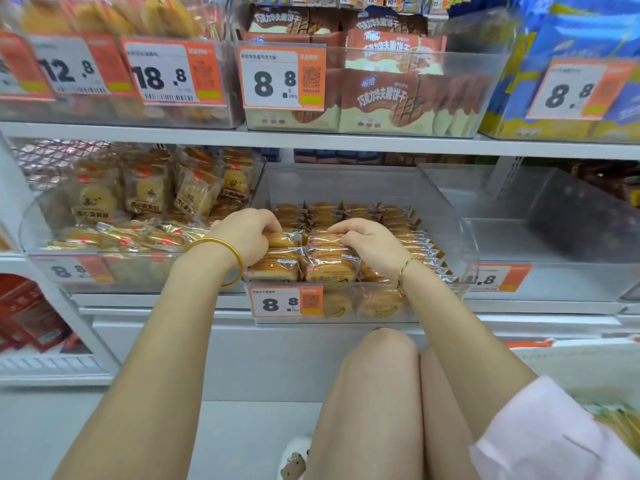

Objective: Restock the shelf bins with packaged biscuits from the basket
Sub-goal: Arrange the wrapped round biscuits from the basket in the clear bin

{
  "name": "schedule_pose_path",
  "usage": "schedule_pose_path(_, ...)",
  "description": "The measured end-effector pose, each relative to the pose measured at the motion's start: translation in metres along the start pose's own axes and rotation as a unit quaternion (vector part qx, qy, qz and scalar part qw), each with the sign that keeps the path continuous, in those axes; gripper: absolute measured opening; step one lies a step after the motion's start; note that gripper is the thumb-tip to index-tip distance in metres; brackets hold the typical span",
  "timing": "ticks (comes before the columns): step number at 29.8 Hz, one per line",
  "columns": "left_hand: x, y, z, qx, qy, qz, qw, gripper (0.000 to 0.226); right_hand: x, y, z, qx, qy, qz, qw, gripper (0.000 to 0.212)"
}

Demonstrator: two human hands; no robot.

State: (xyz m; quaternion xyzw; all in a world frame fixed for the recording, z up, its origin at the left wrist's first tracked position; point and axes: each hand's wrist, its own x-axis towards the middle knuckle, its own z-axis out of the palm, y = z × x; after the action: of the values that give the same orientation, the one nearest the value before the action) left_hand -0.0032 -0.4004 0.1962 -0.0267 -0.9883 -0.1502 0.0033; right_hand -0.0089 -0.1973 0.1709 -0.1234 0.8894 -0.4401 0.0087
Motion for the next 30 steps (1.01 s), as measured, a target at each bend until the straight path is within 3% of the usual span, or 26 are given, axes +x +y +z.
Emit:
schedule_pose_path(7, -0.006, 0.010, 0.001, -0.002, 0.017, 0.006, 1.000, 0.040, 0.000, 0.002, -0.002, 0.013, 0.020, 0.000, 1.000, 0.032)
schedule_pose_path(11, -0.018, 0.025, 0.001, -0.021, 0.102, 0.020, 0.994, 0.036, -0.010, 0.003, -0.007, 0.042, 0.062, -0.025, 0.997, 0.029)
schedule_pose_path(15, -0.036, 0.062, 0.005, -0.101, 0.186, 0.100, 0.972, 0.030, -0.047, 0.018, -0.028, 0.157, 0.152, -0.062, 0.974, 0.025)
schedule_pose_path(18, -0.047, 0.104, 0.025, -0.150, 0.196, 0.190, 0.950, 0.028, -0.085, 0.045, -0.051, 0.228, 0.180, -0.033, 0.956, 0.025)
schedule_pose_path(23, -0.046, 0.198, 0.103, -0.200, 0.044, 0.309, 0.929, 0.032, -0.144, 0.122, -0.084, 0.270, 0.228, 0.110, 0.929, 0.024)
schedule_pose_path(27, -0.046, 0.275, 0.185, -0.248, -0.113, 0.316, 0.909, 0.028, -0.194, 0.201, -0.113, 0.234, 0.253, 0.247, 0.906, 0.019)
schedule_pose_path(30, -0.045, 0.319, 0.239, -0.249, -0.198, 0.308, 0.897, 0.029, -0.226, 0.265, -0.130, 0.144, 0.243, 0.343, 0.896, 0.015)
